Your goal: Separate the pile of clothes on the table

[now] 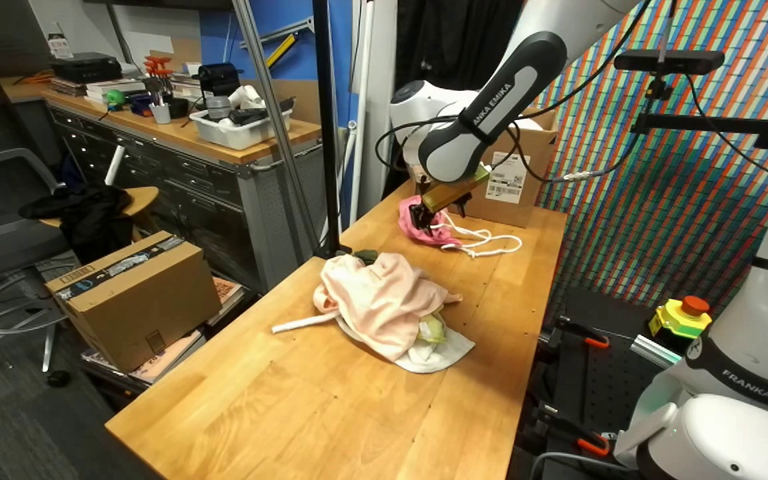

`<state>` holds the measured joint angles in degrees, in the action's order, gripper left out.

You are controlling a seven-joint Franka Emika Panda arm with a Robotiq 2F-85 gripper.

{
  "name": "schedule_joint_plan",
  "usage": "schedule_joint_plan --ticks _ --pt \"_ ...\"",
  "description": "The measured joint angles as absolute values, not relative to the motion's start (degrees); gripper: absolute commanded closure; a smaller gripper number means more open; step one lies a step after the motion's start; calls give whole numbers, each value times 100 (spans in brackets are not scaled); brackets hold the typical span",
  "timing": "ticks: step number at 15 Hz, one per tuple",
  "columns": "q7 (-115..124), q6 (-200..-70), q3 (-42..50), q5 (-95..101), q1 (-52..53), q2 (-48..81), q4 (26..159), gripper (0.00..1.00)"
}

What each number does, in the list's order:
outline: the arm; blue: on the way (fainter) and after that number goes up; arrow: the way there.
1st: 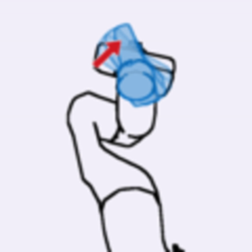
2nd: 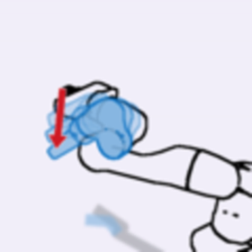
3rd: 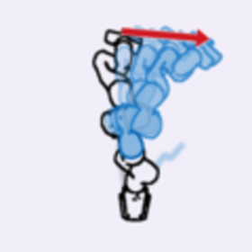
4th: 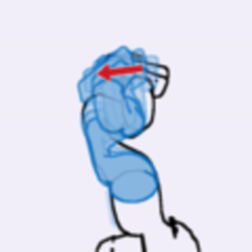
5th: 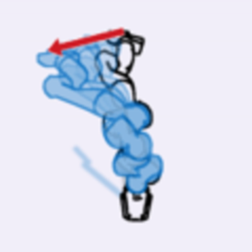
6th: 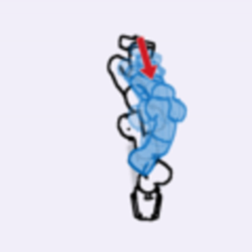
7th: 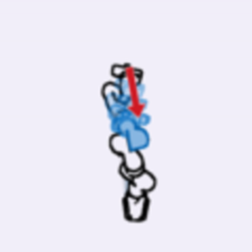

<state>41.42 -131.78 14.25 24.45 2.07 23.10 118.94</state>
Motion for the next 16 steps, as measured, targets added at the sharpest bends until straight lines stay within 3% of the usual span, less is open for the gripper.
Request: schedule_joint_plan --ticks 16 --pt "3011 -12288 1693 2395 -369 3670 10756 0"
